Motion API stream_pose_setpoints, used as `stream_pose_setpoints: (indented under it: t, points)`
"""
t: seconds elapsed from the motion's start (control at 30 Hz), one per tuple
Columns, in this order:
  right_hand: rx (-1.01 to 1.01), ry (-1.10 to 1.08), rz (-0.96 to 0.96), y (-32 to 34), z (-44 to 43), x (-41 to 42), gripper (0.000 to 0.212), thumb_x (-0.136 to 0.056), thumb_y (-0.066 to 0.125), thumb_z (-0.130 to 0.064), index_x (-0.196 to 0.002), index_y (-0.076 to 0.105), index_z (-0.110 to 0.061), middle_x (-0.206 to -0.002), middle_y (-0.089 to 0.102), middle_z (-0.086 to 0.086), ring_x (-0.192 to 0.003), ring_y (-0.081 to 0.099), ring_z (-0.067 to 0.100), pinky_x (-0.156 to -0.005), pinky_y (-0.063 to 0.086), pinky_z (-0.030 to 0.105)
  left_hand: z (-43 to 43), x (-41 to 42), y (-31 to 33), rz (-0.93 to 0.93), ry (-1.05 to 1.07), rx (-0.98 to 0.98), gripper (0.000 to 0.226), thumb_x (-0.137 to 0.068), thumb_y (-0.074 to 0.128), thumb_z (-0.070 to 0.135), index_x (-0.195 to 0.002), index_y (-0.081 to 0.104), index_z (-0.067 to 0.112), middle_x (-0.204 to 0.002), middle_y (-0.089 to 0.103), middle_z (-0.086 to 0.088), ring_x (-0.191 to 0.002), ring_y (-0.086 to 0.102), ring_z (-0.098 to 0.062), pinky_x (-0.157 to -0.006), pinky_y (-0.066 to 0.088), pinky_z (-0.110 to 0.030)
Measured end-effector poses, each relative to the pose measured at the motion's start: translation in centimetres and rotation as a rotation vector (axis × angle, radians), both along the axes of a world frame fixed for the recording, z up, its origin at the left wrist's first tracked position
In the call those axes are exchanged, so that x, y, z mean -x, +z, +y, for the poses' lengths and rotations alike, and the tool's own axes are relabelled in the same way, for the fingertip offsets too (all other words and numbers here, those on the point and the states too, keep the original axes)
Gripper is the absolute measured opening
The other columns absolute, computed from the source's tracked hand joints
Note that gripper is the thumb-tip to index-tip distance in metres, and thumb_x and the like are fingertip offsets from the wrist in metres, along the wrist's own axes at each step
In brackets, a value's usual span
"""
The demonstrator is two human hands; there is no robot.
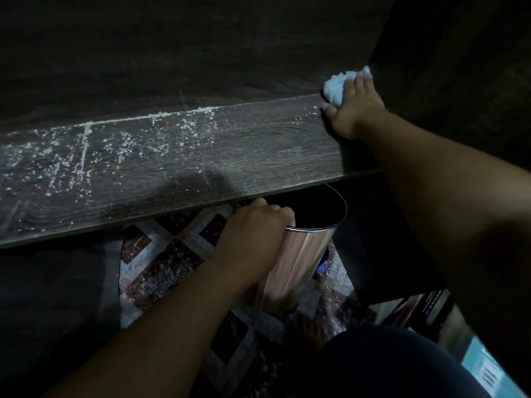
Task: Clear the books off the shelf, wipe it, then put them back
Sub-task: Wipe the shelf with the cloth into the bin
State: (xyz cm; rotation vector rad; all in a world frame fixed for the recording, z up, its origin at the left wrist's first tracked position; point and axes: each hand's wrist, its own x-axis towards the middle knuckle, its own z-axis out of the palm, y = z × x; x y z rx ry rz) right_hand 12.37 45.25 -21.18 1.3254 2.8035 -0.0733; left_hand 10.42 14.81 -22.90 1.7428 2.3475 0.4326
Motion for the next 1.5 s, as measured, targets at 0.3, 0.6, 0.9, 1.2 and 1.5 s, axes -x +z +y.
stream_pose_setpoints:
  t: [0.3,0.6,0.9,1.2,1.5]
  points:
    - [0.178,-0.195,0.259,1.1,-2.3,0.6,0.073,-0.078,0.056,-0.039,-0.144,0.035,-0.014,-0.147,0.037,0.008,-0.134,0.037,0.030,-0.108,0.035,0.043,-0.3,0.1,-0.2,-0.001,0.009,0.009,0.032,-0.079,0.059,0.001,-0.101,0.060,0.025,-0.095,0.063,0.009,-0.096,0.049,-0.014,-0.074,0.042,-0.027]
    - [0.213,0.035,0.487,0.7,-7.2,-1.0,0.042,-0.098,0.041,-0.020,-0.140,0.043,-0.019,-0.137,0.052,0.015,-0.125,0.048,0.032,-0.101,0.037,0.034,-0.1,-0.1,0.5,0.046,0.033,-0.012,0.030,-0.080,0.059,0.006,-0.100,0.058,0.028,-0.095,0.062,0.010,-0.095,0.048,-0.012,-0.067,0.024,-0.023]
    - [0.070,-0.035,0.140,1.2,-1.3,-1.4,0.067,-0.097,0.039,-0.048,-0.149,0.023,-0.011,-0.158,0.014,0.015,-0.141,0.022,0.035,-0.113,0.023,0.046,-0.2,-0.3,0.5,0.023,0.034,-0.018,0.028,-0.082,0.058,0.005,-0.100,0.059,0.027,-0.093,0.062,0.009,-0.093,0.047,-0.012,-0.068,0.028,-0.024]
    - [0.258,-0.045,0.382,0.6,-3.3,-0.8,0.054,-0.094,0.049,-0.027,-0.146,0.037,-0.021,-0.148,0.040,0.014,-0.133,0.040,0.032,-0.107,0.032,0.034,-0.2,0.0,0.1,-0.016,0.029,-0.023,0.032,-0.079,0.058,0.000,-0.100,0.060,0.024,-0.092,0.062,0.008,-0.094,0.048,-0.015,-0.074,0.041,-0.028]
    - [-0.079,0.148,0.490,3.0,-3.4,-3.4,0.054,-0.089,0.050,-0.008,-0.142,0.040,-0.010,-0.146,0.038,0.018,-0.133,0.037,0.032,-0.109,0.029,0.034,-0.2,-0.1,0.0,-0.022,0.027,-0.037,0.032,-0.077,0.059,-0.002,-0.096,0.061,0.023,-0.087,0.062,0.008,-0.090,0.048,-0.014,-0.070,0.042,-0.028]
